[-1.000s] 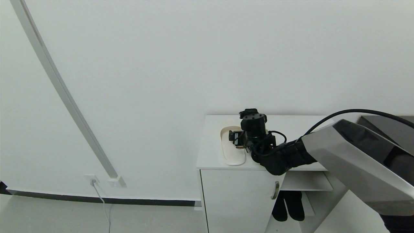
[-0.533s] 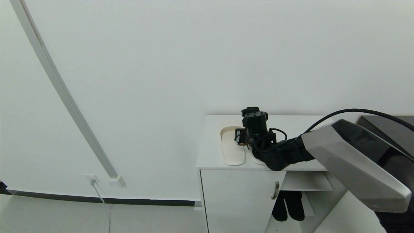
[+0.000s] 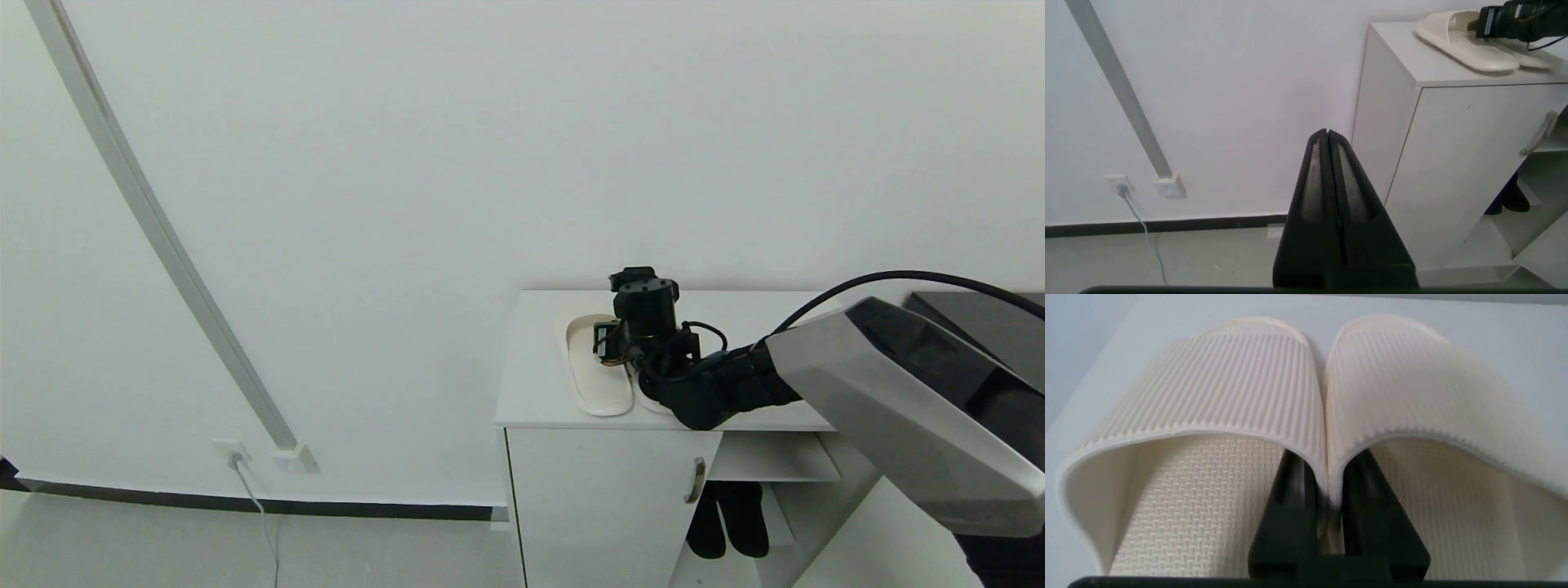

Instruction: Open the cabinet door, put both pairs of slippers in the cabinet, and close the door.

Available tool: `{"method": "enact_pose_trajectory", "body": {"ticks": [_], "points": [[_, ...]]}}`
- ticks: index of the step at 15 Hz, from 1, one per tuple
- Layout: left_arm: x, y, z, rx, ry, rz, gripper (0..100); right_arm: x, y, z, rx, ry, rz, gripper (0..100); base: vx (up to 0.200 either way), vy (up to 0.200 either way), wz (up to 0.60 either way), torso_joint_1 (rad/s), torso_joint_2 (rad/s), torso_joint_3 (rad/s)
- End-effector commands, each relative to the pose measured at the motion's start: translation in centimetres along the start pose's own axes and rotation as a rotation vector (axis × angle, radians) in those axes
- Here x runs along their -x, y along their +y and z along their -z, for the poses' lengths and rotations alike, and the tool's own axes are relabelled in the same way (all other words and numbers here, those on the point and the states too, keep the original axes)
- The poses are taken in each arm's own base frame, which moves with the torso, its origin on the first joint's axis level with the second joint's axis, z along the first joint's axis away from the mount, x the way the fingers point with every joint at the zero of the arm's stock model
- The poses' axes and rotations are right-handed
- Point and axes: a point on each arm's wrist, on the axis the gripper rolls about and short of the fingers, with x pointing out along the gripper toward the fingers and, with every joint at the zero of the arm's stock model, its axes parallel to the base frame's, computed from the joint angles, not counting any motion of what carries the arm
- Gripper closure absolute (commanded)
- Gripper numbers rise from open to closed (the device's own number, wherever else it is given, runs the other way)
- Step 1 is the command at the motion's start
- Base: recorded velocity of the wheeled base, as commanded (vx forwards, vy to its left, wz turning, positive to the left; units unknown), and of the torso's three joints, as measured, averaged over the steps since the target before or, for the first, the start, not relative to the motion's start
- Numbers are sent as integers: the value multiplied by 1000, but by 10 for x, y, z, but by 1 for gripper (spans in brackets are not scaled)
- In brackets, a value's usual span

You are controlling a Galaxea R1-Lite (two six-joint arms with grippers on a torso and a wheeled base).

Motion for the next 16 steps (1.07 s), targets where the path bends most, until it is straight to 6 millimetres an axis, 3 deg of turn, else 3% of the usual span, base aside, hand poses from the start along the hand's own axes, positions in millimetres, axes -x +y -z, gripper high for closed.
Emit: {"method": "enact_pose_trajectory", "body": {"ticks": [1, 6, 7, 11, 16], "points": [[0, 0, 0, 0, 0, -1, 100, 16, -4, -19, -1, -24, -6, 100, 0, 0, 0, 0, 0, 0], [0, 0, 0, 0, 0, 1, 100, 65, -12, -38, 12, 1, -104, 100, 0, 0, 0, 0, 0, 0], [0, 0, 0, 0, 0, 1, 100, 85, -14, -36, 20, 16, -146, 100, 0, 0, 0, 0, 0, 0], [0, 0, 0, -2, 0, -1, 100, 133, -25, -21, 65, 43, -238, 100, 0, 0, 0, 0, 0, 0], [0, 0, 0, 0, 0, -1, 100, 166, -38, 2, 73, 60, -331, 100, 0, 0, 0, 0, 0, 0]]}}
